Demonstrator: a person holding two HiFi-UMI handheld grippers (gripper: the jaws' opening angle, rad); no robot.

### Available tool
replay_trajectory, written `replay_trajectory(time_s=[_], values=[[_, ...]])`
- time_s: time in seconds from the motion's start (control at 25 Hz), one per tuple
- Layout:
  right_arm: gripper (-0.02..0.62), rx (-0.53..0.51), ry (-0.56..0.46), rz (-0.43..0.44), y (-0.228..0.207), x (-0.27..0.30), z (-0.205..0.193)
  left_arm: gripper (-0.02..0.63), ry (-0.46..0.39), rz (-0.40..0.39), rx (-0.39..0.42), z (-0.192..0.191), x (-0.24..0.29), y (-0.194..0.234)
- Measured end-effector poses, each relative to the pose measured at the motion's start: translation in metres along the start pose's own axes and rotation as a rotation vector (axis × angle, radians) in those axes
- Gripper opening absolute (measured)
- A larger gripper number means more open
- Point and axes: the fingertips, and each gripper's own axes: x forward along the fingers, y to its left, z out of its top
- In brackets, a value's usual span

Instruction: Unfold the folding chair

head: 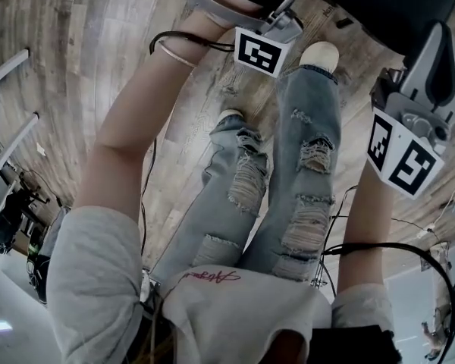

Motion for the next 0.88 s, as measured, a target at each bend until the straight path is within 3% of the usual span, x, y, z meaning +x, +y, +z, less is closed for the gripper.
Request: replay_trajectory(time_s=[0.24, 0.32, 0.44, 0.56, 0.68, 0.76, 0.88], values=[[0.017, 0.034, -0.032, 0.014, 0.005, -0.018, 0.034, 0.247, -0.084, -0.067, 0.037, -0.012, -0.024, -0.012], [0.017, 0.053, -0.046, 0.026, 0.002, -0.037, 0.052, 0.249, -0.065, -0.093, 0.039, -0.01, -0.036, -0.01], [0.017, 0.049, -0.039, 0.041, -0.002, -0.073, 0.084, 0.241, 0.005, -0.142, -0.049, -0.009, -0.068, -0.001], [0.017, 0.061, -0.019, 0.056, 0.023, -0.082, 0.112, 0.033, 0.133, -0.161, -0.151, -0.055, -0.127, 0.007], [0.017, 0.082, -0.001, 0.066, 0.052, -0.09, 0.153, 0.015, 0.316, -0.148, -0.351, -0.075, -0.168, 0.054], [0.017, 0.108, -0.012, 0.063, 0.066, -0.1, 0.198, 0.015, 0.414, -0.086, -0.562, -0.065, -0.176, 0.12], [0.017, 0.129, -0.042, 0.035, 0.075, -0.121, 0.284, 0.015, 0.461, -0.006, -0.936, -0.038, -0.176, 0.237]])
